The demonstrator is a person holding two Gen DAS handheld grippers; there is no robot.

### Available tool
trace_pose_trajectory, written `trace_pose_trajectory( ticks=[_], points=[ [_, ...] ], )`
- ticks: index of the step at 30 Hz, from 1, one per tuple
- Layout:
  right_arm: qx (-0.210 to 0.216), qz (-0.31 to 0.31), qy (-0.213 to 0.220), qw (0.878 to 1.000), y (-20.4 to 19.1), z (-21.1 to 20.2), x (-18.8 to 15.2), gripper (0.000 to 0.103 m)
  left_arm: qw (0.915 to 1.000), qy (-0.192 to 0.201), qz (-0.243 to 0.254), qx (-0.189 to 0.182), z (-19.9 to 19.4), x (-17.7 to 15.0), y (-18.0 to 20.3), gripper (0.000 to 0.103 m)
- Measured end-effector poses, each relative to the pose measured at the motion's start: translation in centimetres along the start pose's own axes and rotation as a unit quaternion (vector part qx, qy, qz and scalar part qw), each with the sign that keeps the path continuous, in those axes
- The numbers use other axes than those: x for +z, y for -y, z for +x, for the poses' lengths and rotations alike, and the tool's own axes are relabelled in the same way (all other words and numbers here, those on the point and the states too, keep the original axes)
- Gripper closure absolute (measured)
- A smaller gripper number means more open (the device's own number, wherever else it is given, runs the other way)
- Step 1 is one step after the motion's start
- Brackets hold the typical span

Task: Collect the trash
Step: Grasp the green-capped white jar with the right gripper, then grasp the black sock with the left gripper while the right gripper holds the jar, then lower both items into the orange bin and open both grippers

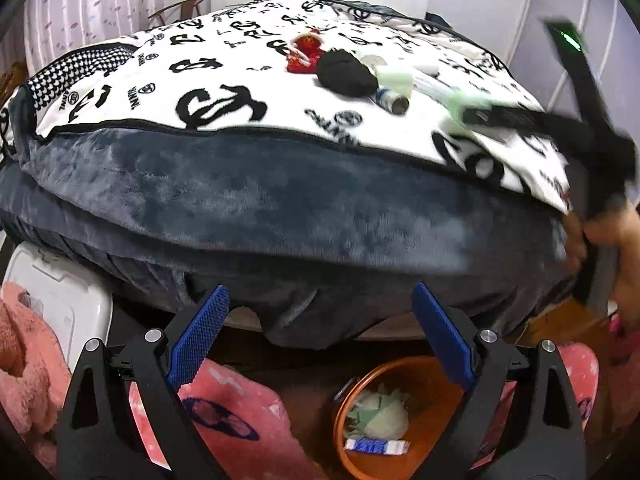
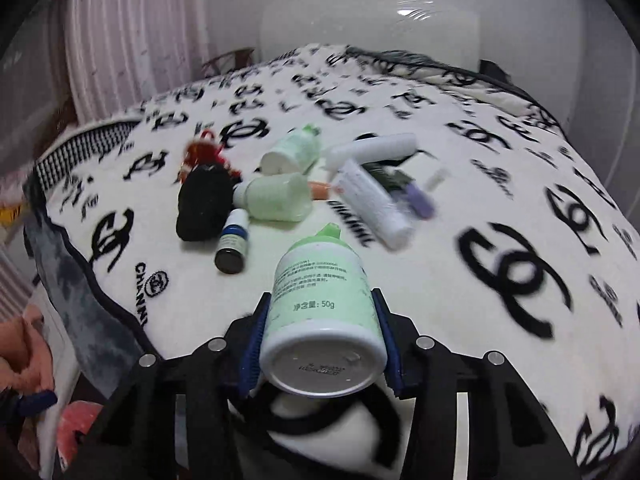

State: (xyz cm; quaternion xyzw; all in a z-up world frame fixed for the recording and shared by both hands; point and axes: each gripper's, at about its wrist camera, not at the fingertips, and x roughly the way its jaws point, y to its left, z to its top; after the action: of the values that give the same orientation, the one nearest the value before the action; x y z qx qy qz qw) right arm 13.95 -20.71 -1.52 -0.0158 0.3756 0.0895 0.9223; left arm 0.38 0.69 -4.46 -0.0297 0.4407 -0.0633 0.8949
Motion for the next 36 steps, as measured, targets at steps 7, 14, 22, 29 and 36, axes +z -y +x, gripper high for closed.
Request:
trace_pose_trajectory(
  ticks=[7, 14, 22, 29, 36],
  points=[
    [0.031, 0.040, 0.054, 0.997, 3.0, -5.5, -1.7, 0.056, 0.9982, 0.059, -0.001, 0.005, 1.6, 7.8, 1.3, 0.013],
    [0.041, 0.041, 0.094, 0.994, 3.9, -9.8, -4.7, 0.056, 0.9982, 0.042, -0.041, -0.005, 9.0, 17.3, 1.1, 0.013],
    [0.065, 0.048, 0.079, 0.994, 4.2, -10.0, -7.7, 0.056, 0.9928, -0.029, -0.113, -0.024, 15.5, 20.0, 0.2, 0.050],
    [0.067, 0.058, 0.087, 0.992, 4.4, -10.3, -8.2, 0.056, 0.9936, -0.016, -0.104, -0.042, 13.5, 19.6, -0.6, 0.057],
    [0.078, 0.060, 0.097, 0.990, 3.9, -12.0, -8.8, 0.056, 0.9937, 0.015, -0.023, -0.109, 6.1, 16.2, 1.2, 0.057]
  ],
)
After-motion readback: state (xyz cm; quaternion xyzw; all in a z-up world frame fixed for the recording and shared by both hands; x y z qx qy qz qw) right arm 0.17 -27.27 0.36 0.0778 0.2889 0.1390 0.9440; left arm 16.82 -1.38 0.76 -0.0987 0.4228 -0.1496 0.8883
